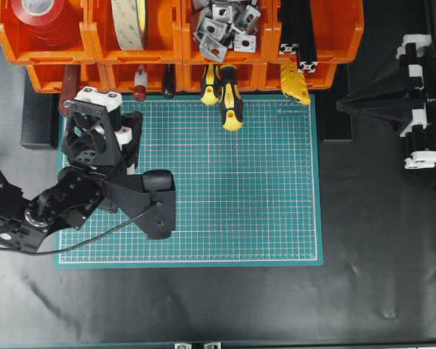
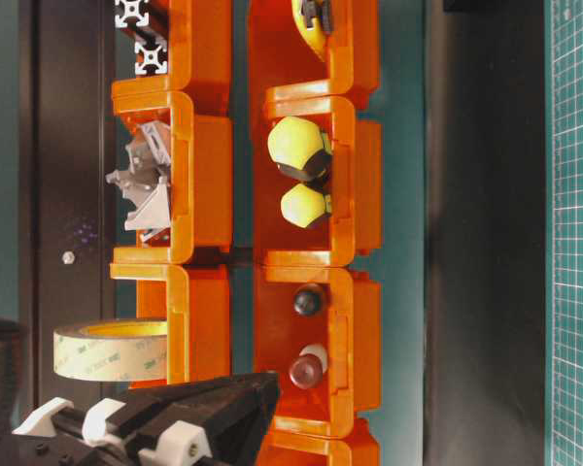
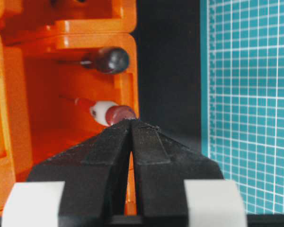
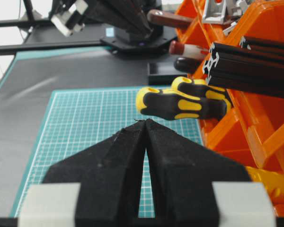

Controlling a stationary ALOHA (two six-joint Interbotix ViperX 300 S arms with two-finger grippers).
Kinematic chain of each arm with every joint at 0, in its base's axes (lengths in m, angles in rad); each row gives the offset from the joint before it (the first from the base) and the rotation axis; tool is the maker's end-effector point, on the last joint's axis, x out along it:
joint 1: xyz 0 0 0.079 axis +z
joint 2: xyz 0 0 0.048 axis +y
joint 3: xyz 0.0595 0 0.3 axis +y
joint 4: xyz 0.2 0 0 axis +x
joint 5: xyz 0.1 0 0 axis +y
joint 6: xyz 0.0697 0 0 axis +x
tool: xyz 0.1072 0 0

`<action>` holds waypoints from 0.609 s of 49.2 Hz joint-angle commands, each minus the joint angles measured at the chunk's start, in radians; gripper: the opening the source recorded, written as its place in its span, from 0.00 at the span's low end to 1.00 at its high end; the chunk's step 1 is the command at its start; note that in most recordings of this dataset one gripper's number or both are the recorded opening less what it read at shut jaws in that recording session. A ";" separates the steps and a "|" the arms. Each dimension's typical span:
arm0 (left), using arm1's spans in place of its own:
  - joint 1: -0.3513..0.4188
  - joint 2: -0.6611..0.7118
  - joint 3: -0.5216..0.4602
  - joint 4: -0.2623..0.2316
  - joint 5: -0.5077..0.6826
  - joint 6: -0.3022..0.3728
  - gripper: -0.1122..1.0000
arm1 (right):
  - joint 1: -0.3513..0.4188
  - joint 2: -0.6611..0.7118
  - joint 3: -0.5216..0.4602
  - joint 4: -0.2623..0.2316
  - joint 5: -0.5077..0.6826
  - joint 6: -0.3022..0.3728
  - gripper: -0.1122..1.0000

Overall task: Pick red screwdriver from container rack with left arm.
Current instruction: 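Align the open left gripper with the red-and-white screwdriver handle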

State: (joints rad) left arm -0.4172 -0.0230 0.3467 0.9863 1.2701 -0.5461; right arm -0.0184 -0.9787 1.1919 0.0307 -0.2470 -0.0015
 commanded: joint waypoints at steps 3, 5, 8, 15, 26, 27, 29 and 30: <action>0.005 -0.011 -0.015 0.009 0.009 -0.002 0.10 | 0.000 0.005 -0.020 -0.003 0.002 -0.003 0.09; 0.008 -0.009 -0.018 0.009 0.009 -0.002 0.10 | 0.000 0.005 -0.017 -0.003 0.003 -0.003 0.09; 0.009 -0.008 -0.023 0.008 0.009 -0.002 0.10 | 0.000 0.005 -0.014 -0.005 0.006 -0.003 0.09; 0.014 -0.002 -0.041 0.008 0.009 0.000 0.10 | 0.008 0.003 -0.008 -0.005 0.018 -0.003 0.09; 0.031 0.003 -0.041 0.006 0.000 -0.002 0.10 | 0.020 -0.009 -0.008 -0.005 0.035 -0.003 0.09; 0.032 0.003 -0.041 0.005 -0.003 -0.002 0.10 | 0.020 -0.009 -0.008 -0.005 0.035 -0.003 0.09; 0.035 0.005 -0.040 0.006 -0.008 -0.002 0.10 | 0.023 -0.012 -0.008 -0.005 0.035 -0.003 0.09; 0.040 0.005 -0.038 0.005 -0.009 -0.003 0.11 | 0.025 -0.014 -0.008 -0.005 0.035 -0.003 0.09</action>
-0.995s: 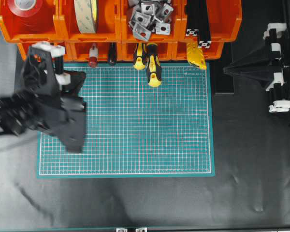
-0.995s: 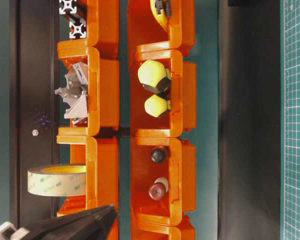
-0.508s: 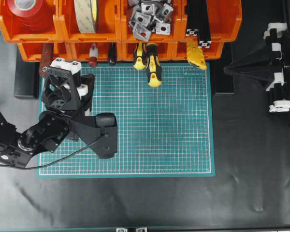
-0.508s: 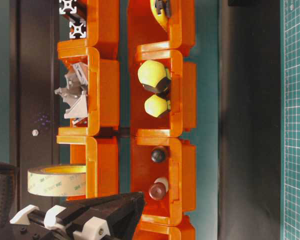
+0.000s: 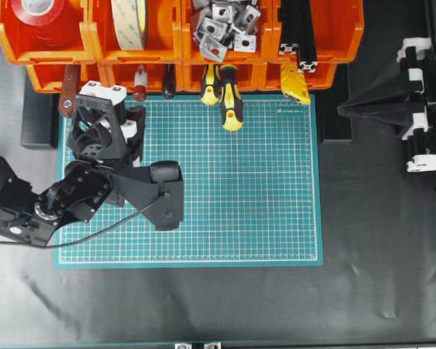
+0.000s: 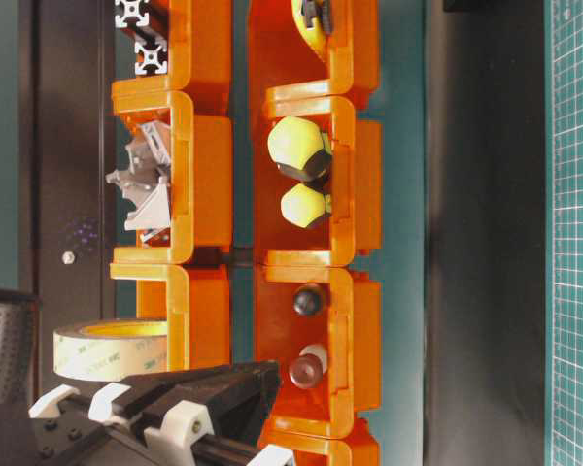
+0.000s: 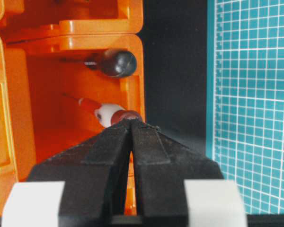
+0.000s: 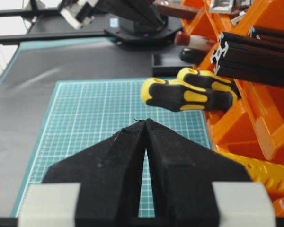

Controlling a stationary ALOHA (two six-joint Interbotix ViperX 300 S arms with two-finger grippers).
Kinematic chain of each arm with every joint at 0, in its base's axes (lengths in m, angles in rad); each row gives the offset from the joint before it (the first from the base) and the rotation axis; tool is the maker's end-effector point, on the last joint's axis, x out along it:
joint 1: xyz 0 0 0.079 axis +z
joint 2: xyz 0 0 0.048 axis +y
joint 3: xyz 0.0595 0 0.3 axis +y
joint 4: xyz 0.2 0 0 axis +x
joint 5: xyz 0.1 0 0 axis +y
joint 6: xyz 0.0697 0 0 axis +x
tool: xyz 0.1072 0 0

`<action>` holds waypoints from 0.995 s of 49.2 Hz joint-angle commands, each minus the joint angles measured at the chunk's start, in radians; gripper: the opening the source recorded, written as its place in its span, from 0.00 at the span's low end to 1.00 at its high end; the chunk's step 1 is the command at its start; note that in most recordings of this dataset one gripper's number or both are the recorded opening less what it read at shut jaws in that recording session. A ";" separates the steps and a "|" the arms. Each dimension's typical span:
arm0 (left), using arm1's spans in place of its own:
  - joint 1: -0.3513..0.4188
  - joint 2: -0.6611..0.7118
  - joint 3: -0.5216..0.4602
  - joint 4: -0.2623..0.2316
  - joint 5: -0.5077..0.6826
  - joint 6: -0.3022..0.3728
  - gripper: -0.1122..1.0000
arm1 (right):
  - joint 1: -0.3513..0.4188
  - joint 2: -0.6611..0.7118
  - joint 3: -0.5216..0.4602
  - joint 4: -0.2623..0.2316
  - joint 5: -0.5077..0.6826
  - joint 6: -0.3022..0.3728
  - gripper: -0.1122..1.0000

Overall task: Pick red screwdriver from container rack with left arm.
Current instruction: 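Align the open left gripper with the red-and-white screwdriver handle, then close the left gripper on the red screwdriver handle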

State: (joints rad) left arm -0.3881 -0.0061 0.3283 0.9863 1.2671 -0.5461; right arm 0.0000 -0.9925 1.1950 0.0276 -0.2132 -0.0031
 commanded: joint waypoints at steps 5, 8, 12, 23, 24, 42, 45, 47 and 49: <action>0.023 -0.014 -0.014 0.005 -0.006 -0.012 0.27 | 0.012 -0.005 -0.008 -0.002 0.009 -0.002 0.09; 0.031 -0.012 -0.009 0.005 -0.012 -0.014 0.43 | 0.014 -0.008 -0.006 -0.002 0.014 -0.002 0.09; 0.044 -0.012 0.000 0.005 -0.028 -0.026 0.66 | 0.018 -0.011 0.000 -0.002 0.018 -0.002 0.09; 0.061 -0.014 0.018 0.005 -0.080 -0.041 0.89 | 0.028 -0.023 0.005 -0.002 0.020 -0.002 0.09; 0.063 -0.014 0.020 0.005 -0.083 -0.041 0.88 | 0.029 -0.025 0.005 -0.002 0.020 -0.002 0.09; 0.081 -0.021 0.081 0.003 -0.086 -0.041 0.89 | 0.029 -0.035 0.011 -0.002 0.020 0.000 0.09; 0.086 -0.021 0.078 0.003 -0.087 -0.037 0.89 | 0.029 -0.035 0.011 -0.002 0.018 0.000 0.09; 0.089 -0.021 0.075 0.003 -0.092 -0.035 0.89 | 0.029 -0.035 0.012 -0.002 0.018 0.000 0.09; 0.091 -0.021 0.075 0.003 -0.098 -0.035 0.89 | 0.029 -0.035 0.012 -0.003 0.018 0.000 0.09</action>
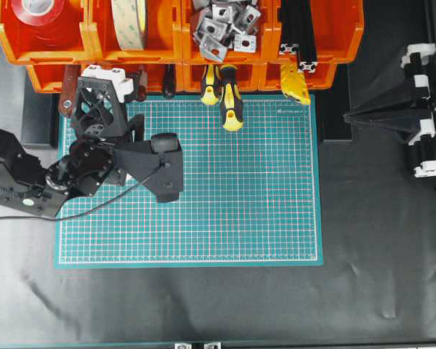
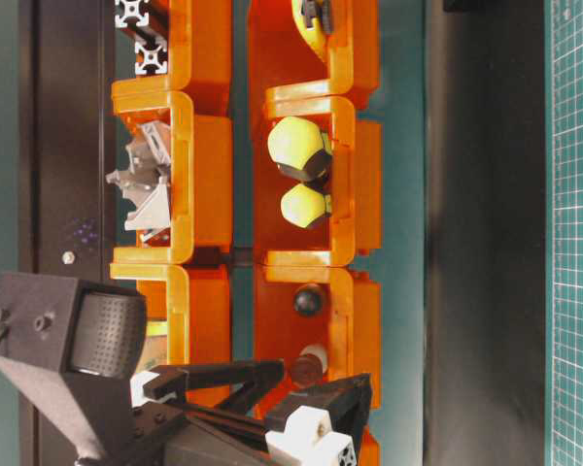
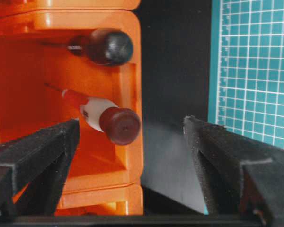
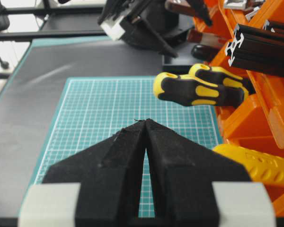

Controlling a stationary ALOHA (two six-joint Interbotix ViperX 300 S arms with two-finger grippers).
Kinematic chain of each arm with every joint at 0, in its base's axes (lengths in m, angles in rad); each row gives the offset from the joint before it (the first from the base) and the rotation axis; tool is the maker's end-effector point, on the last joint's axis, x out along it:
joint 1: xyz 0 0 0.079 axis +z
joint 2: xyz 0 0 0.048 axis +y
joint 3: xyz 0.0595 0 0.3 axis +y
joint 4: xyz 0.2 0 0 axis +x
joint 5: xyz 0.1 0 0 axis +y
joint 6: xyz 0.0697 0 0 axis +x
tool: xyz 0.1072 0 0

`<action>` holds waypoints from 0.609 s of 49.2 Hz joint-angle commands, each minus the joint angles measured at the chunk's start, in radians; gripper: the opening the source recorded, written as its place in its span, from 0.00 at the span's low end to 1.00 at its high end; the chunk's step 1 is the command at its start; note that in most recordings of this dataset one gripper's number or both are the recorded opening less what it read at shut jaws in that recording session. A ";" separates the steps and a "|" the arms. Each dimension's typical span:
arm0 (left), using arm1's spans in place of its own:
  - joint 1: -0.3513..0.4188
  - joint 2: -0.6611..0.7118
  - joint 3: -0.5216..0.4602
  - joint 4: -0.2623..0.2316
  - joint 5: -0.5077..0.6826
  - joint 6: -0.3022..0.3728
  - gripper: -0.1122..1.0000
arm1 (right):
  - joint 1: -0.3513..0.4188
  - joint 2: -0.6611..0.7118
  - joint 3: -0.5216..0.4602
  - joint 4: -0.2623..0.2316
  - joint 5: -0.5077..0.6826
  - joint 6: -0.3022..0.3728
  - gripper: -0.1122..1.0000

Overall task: Pick red screwdriver from container rack with left arm.
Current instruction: 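Close the left gripper on the red screwdriver handle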

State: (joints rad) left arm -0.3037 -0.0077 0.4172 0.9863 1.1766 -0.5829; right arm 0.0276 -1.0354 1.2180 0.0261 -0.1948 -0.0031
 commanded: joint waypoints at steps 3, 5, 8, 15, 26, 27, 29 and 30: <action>0.006 -0.018 -0.014 0.003 -0.018 0.002 0.89 | 0.002 0.008 -0.009 -0.002 0.000 0.000 0.09; 0.008 -0.018 -0.017 0.003 -0.020 0.002 0.89 | 0.002 0.008 -0.008 0.000 0.000 0.000 0.09; 0.011 -0.017 -0.018 0.005 -0.020 0.003 0.89 | 0.002 0.008 -0.005 0.000 0.000 0.000 0.09; 0.021 -0.020 -0.014 0.005 -0.021 0.002 0.89 | 0.002 0.008 -0.005 0.000 0.000 0.000 0.09; 0.037 -0.017 -0.020 0.003 -0.021 0.000 0.86 | 0.002 0.008 0.000 -0.002 0.000 0.000 0.09; 0.037 -0.018 -0.018 0.003 -0.021 0.000 0.85 | 0.002 0.008 0.002 -0.002 0.000 0.000 0.09; 0.037 -0.020 -0.017 0.003 -0.021 0.000 0.82 | 0.002 0.008 0.002 0.000 0.000 0.002 0.09; 0.037 -0.021 -0.015 0.003 -0.021 0.000 0.80 | 0.002 0.008 0.002 0.000 0.000 0.002 0.09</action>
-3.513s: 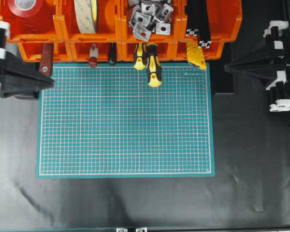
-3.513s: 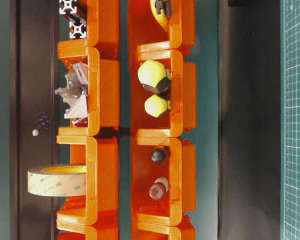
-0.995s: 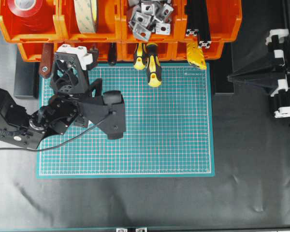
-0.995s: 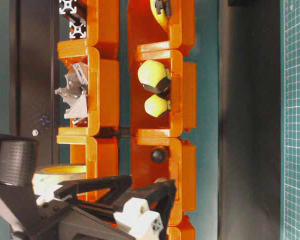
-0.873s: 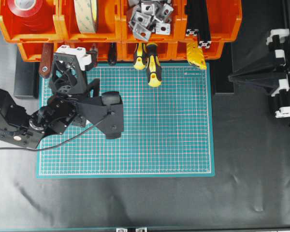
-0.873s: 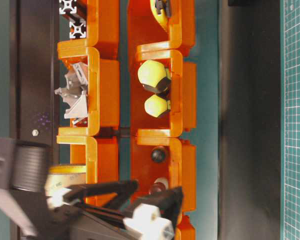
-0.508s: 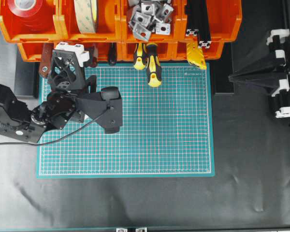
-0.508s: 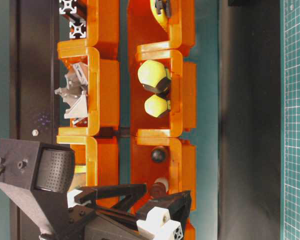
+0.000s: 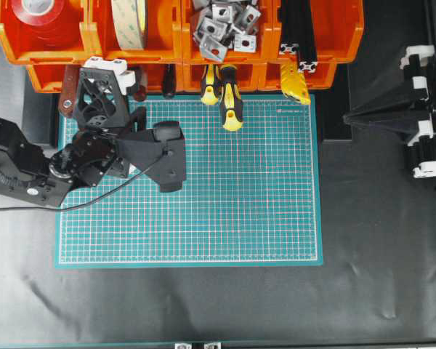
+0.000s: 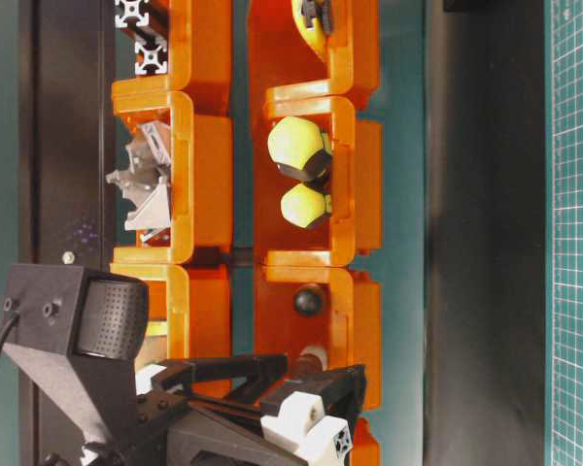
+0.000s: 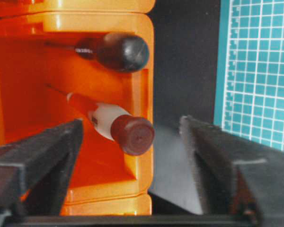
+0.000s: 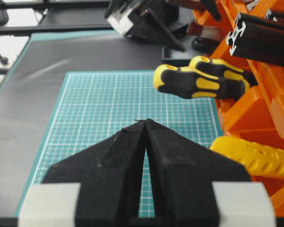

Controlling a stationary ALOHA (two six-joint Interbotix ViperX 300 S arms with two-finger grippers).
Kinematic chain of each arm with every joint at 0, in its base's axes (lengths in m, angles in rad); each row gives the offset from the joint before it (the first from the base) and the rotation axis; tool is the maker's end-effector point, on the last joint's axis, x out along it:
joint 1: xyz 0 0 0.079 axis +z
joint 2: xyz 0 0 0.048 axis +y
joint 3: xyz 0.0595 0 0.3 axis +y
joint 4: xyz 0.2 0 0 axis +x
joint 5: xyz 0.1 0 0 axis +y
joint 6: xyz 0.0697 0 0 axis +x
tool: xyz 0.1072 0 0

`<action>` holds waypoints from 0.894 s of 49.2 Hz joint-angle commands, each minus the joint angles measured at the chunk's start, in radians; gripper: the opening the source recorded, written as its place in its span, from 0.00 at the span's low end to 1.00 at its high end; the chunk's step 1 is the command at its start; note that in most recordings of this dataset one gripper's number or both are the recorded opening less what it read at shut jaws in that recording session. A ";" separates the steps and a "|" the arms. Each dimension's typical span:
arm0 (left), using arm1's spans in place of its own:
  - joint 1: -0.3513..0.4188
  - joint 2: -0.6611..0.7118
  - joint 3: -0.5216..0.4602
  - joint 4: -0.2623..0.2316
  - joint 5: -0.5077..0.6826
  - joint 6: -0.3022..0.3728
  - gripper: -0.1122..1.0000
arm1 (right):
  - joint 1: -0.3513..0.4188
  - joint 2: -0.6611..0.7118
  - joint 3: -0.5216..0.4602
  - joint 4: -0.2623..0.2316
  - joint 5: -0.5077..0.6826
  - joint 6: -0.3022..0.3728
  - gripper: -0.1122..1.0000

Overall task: Pick red screwdriver from container rack with left arm.
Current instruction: 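Close the left gripper on the red screwdriver handle, then pull the screwdriver out of the bin and onto the mat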

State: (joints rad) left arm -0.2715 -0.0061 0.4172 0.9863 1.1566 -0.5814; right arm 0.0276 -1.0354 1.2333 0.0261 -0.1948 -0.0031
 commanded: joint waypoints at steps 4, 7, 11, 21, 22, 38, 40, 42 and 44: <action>0.005 -0.023 -0.015 0.003 -0.002 0.000 0.69 | 0.002 0.006 -0.014 -0.002 0.000 0.002 0.09; 0.005 -0.021 -0.020 0.003 -0.005 0.000 0.58 | 0.002 0.008 -0.014 0.000 0.002 0.002 0.09; 0.003 -0.020 -0.026 0.003 -0.006 0.002 0.42 | 0.002 0.008 -0.012 -0.002 0.002 0.002 0.09; 0.002 -0.025 -0.038 0.003 -0.005 0.008 0.41 | 0.002 0.008 -0.011 0.000 0.000 0.003 0.09; -0.002 -0.026 -0.041 0.003 -0.005 0.008 0.41 | 0.002 0.008 -0.011 0.000 0.002 0.003 0.09; -0.107 -0.084 -0.138 0.005 0.112 0.029 0.36 | 0.002 0.008 -0.009 -0.002 0.000 0.006 0.09; -0.130 -0.092 -0.156 0.003 0.137 0.049 0.34 | 0.002 0.006 -0.009 0.000 0.000 0.009 0.09; -0.161 -0.100 -0.181 0.003 0.158 0.075 0.34 | 0.002 0.005 -0.009 0.000 -0.002 0.011 0.09; -0.183 -0.104 -0.202 0.003 0.172 0.101 0.32 | 0.002 0.000 -0.009 -0.002 -0.003 0.012 0.09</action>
State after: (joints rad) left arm -0.4019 -0.0736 0.2838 0.9863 1.2947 -0.5170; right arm 0.0276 -1.0370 1.2379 0.0261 -0.1948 0.0077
